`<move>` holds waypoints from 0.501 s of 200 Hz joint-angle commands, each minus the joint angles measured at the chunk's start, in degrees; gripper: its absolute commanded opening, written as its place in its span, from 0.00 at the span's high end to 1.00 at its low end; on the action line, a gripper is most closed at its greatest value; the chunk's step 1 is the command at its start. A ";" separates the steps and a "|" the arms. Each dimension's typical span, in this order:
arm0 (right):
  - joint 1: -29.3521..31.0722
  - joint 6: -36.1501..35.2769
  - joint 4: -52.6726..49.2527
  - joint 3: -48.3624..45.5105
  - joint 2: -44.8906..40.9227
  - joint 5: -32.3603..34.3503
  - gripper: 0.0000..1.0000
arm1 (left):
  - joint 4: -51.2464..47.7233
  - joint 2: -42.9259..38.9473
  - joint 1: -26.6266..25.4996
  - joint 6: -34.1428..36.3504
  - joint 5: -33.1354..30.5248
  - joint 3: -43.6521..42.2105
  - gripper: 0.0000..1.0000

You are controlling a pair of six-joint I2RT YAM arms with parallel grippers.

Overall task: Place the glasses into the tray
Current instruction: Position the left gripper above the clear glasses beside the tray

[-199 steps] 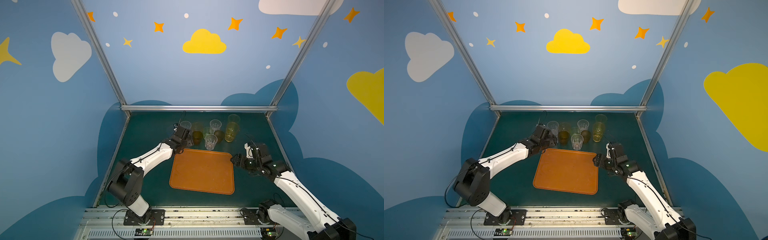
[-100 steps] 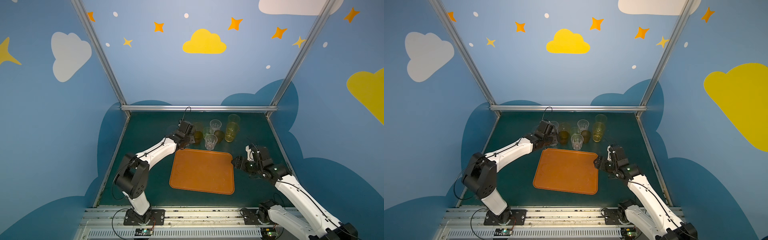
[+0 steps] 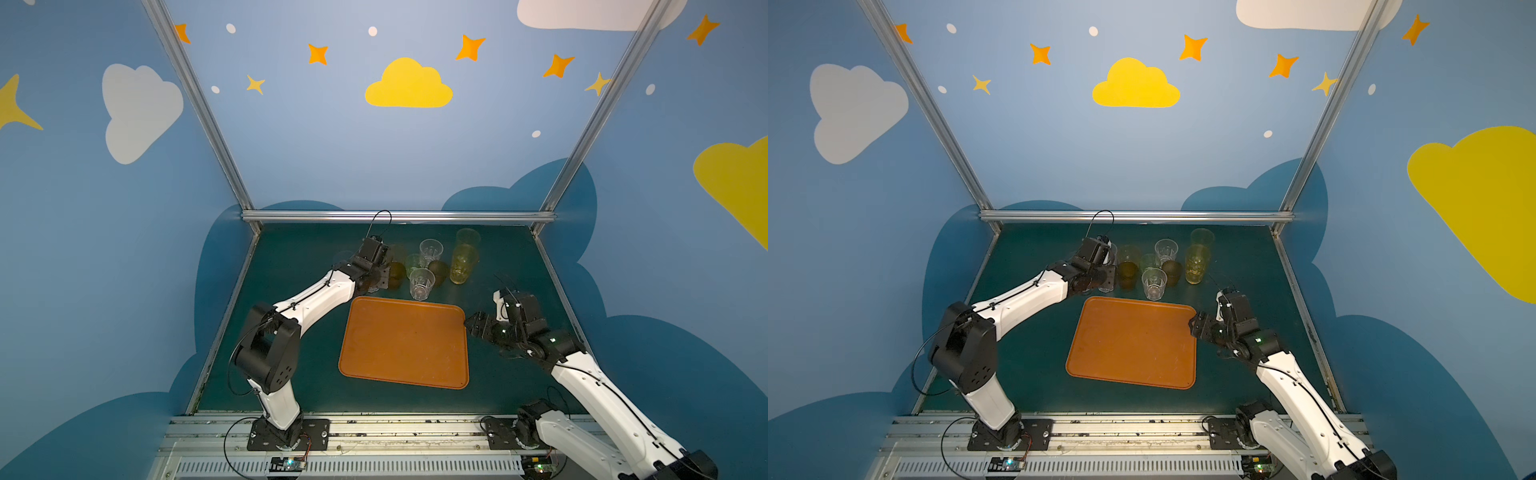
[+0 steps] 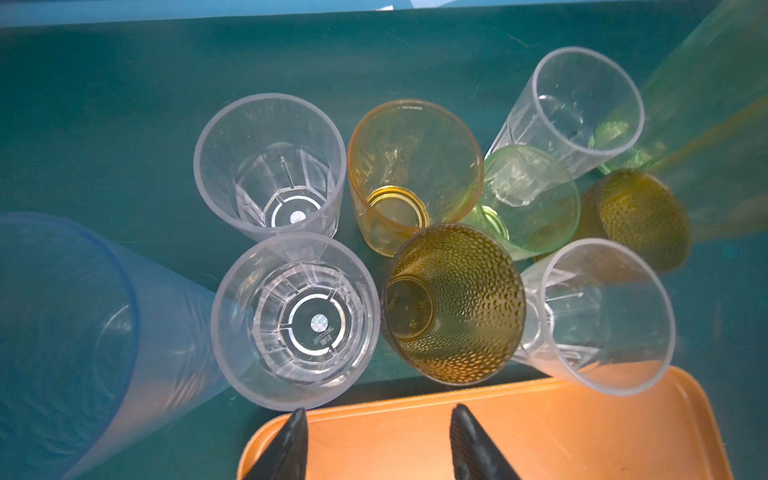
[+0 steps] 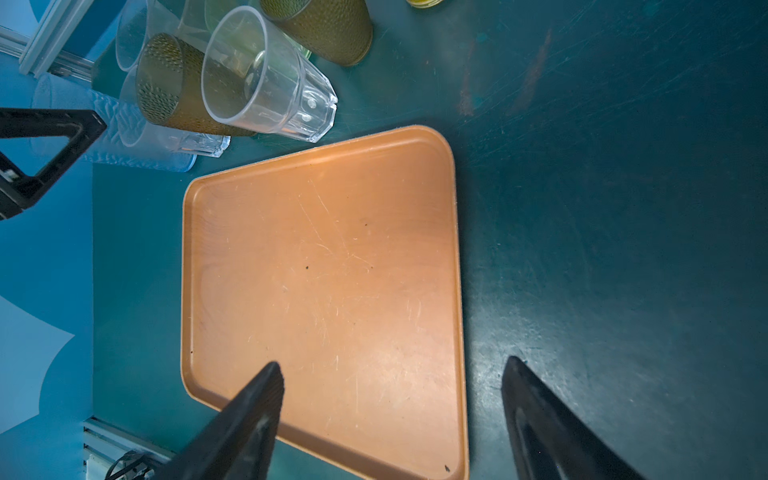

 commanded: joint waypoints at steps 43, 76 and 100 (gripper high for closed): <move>-0.18 -0.12 -1.43 -0.35 -0.19 1.26 0.18 | -1.27 2.86 0.39 4.76 2.01 0.24 0.47; -0.18 0.10 -1.31 -0.30 -0.03 1.25 0.18 | -1.63 3.96 0.49 5.37 1.08 0.39 0.49; -0.18 0.19 -1.13 -0.35 0.31 1.06 0.18 | -1.51 4.27 0.44 5.73 1.23 0.43 0.49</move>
